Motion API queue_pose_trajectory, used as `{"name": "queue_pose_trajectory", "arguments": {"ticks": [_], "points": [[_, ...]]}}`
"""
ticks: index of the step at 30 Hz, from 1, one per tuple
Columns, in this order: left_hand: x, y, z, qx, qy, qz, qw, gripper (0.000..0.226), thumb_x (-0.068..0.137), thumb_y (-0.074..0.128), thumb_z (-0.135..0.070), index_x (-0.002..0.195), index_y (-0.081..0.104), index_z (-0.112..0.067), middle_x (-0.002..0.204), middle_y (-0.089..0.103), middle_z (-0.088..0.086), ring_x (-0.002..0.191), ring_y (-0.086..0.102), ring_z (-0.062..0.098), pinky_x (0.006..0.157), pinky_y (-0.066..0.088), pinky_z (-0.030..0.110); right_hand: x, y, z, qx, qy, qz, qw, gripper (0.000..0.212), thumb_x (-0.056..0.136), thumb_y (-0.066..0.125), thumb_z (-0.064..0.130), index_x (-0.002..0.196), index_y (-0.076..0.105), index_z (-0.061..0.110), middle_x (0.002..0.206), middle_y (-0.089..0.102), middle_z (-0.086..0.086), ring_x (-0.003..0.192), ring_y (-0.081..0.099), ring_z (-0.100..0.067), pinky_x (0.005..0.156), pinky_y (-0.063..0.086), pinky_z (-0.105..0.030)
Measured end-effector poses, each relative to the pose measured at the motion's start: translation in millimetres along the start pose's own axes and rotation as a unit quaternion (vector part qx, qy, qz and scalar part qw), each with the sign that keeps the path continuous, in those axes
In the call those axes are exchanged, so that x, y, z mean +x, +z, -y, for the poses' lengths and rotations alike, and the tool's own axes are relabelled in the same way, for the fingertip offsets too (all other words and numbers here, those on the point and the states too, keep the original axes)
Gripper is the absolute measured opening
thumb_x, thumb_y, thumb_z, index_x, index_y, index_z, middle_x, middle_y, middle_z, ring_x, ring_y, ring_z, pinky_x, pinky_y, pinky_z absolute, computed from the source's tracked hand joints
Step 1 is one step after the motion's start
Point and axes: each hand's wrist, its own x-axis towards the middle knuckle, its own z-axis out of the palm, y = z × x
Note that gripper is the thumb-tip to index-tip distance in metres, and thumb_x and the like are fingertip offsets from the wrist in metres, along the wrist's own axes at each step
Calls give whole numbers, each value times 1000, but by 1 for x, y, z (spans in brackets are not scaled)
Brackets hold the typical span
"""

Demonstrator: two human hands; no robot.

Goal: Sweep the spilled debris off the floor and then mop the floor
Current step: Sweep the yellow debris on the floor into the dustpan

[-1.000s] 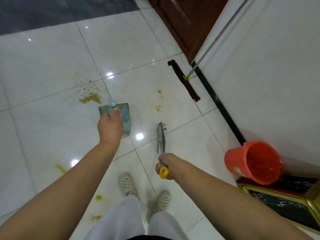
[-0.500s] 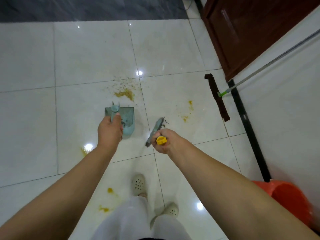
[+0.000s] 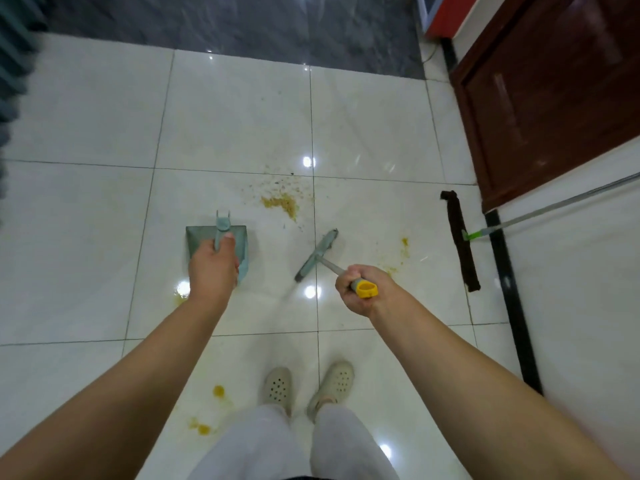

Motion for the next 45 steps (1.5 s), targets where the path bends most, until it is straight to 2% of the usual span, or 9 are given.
{"name": "queue_pose_trajectory", "arguments": {"ticks": [5,9,14,21,24,28,31,38,45], "points": [[10,-2,-14,-33,-3,-16,999,34,97,45,-37,73,49,-13,69,54,10,60,49,24,64,42,34,6,16,5,-28,8,-25,999,19,97,31,-2,80,40,3,57,38,-7,19,30,-11,26,32,-10],[24,-2,-24,-66,-23,-45,997,32,97,47,-35,72,50,-15,63,51,5,51,44,17,50,37,25,30,48,5,-20,37,-22,999,25,99,32,2,76,40,6,65,36,-3,18,32,-12,27,33,-10],[47,11,-41,-68,-34,-66,995,30,98,45,-36,85,55,-11,64,50,3,47,41,13,40,35,20,62,101,24,10,76,25,997,25,97,32,1,75,40,10,64,34,-1,18,35,-13,27,33,-10],[91,65,-86,-78,-54,-92,991,27,98,45,-33,84,54,-11,64,49,3,49,41,13,42,34,22,83,165,88,-4,97,67,993,20,98,34,3,81,43,8,63,35,-1,20,36,-13,26,34,-11],[108,88,-109,-107,-57,-104,987,28,97,46,-30,77,49,-12,62,47,4,46,39,12,37,32,19,86,187,127,-3,89,57,994,18,98,37,3,81,42,7,53,37,-5,20,35,-14,27,35,-11],[127,110,-138,-108,-39,-114,987,31,98,44,-30,72,46,-14,63,47,6,47,39,13,35,32,16,85,197,169,-7,79,53,995,12,100,39,7,88,42,3,59,37,-6,21,36,-13,28,35,-12],[139,122,-157,-110,-30,-107,988,31,98,44,-31,73,47,-14,63,48,5,47,40,13,36,33,16,81,192,196,-27,72,46,996,15,101,39,11,89,41,2,46,37,-8,22,36,-13,26,34,-11],[178,144,-195,-99,5,-54,994,32,97,45,-33,71,47,-15,63,48,5,49,41,16,46,34,25,75,172,240,-14,40,10,999,19,101,34,11,84,38,4,36,35,-7,20,35,-11,25,32,-11],[232,145,-227,-93,-4,14,996,30,98,46,-35,73,50,-18,62,49,2,45,41,12,38,34,17,82,186,246,9,-6,-46,999,18,102,33,9,86,38,3,33,37,-7,20,33,-10,25,32,-10]]}}
